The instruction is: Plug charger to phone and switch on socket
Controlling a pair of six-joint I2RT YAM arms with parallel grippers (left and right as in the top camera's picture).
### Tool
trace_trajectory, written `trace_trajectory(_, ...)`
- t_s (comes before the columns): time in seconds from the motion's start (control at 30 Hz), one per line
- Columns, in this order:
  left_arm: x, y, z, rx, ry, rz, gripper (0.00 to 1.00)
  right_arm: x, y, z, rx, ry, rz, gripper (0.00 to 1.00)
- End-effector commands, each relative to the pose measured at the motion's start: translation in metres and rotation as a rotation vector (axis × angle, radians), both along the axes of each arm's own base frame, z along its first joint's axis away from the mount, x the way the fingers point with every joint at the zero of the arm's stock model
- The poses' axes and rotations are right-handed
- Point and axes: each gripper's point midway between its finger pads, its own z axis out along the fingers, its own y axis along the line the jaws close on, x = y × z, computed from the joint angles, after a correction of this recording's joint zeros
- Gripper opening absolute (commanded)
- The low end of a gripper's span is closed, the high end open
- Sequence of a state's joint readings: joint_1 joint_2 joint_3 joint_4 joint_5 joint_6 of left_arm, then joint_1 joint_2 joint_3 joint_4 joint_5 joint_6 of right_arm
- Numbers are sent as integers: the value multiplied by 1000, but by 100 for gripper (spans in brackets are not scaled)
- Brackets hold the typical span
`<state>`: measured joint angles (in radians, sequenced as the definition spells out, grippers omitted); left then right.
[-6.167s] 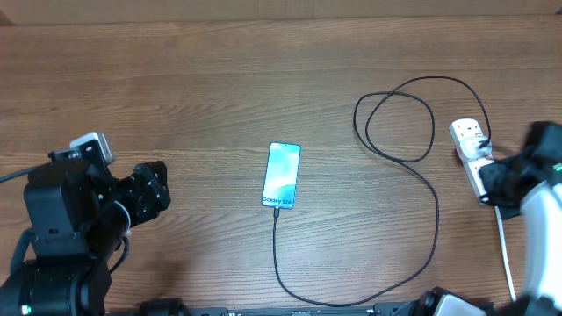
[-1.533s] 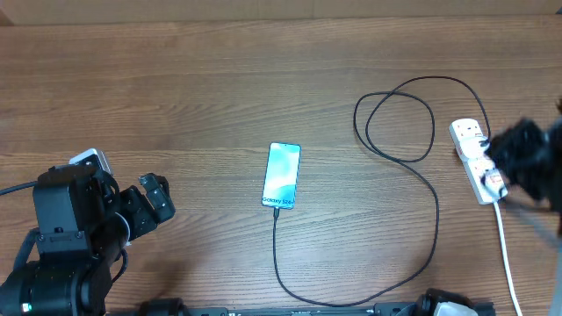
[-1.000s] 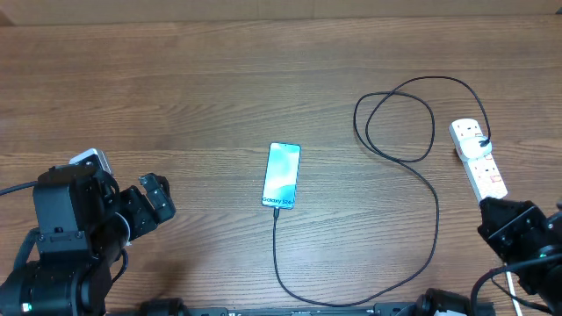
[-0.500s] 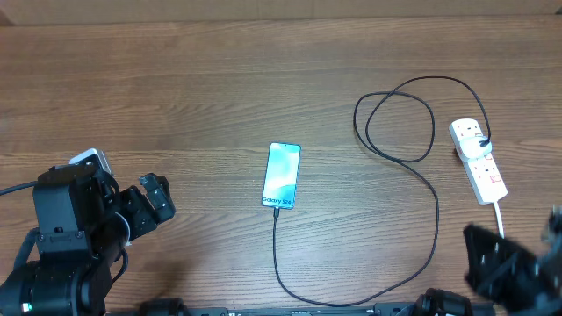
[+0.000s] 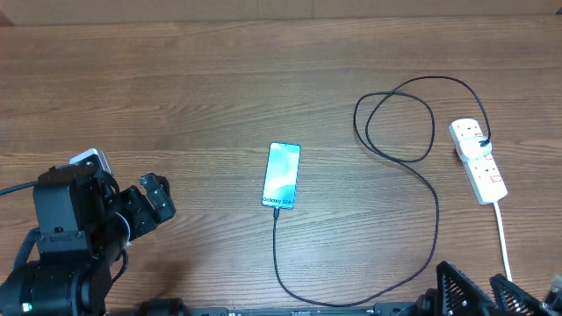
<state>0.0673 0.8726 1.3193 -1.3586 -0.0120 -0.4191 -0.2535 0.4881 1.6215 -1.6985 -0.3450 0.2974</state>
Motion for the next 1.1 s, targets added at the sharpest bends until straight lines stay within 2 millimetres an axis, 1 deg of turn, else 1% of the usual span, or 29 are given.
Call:
trace_trajectory(0.0,0,-1,-1,-8,0,0,100,2,-21,-2,-69,14,-96,100)
trace_trajectory(0.13,0,-1,-1,-9,0,1,100,4,-42,-1,-133,14,-194,100)
trace_trajectory(0.2,0,-1,-1,-9,0,1,100,13,-53,6,-164,-20,-228,100)
trace_trajectory(0.23,0,-1,-1,-9,0,1,99,18,-55,10,-175,-44,-224,100)
trace_trajectory(0.4,0,-1,-1,-8,0,0,100,42,-44,29,-217,-207,-107,100)
trace_trajectory(0.5,0,-1,-1,-9,0,1,100,57,-37,29,-227,-307,-60,100)
trace_trajectory(0.6,0,-1,-1,-9,0,1,100,73,-30,15,-220,-373,-11,100)
trace_trajectory(0.77,0,-1,-1,-9,-1,1,100,105,-20,-21,-201,-433,76,100)
trace_trajectory(0.97,0,-1,-1,-9,0,1,100,137,-22,-51,-243,-592,92,100)
trace_trajectory(1.07,0,-1,-1,-8,0,0,100,147,-21,-61,-265,-697,103,100)
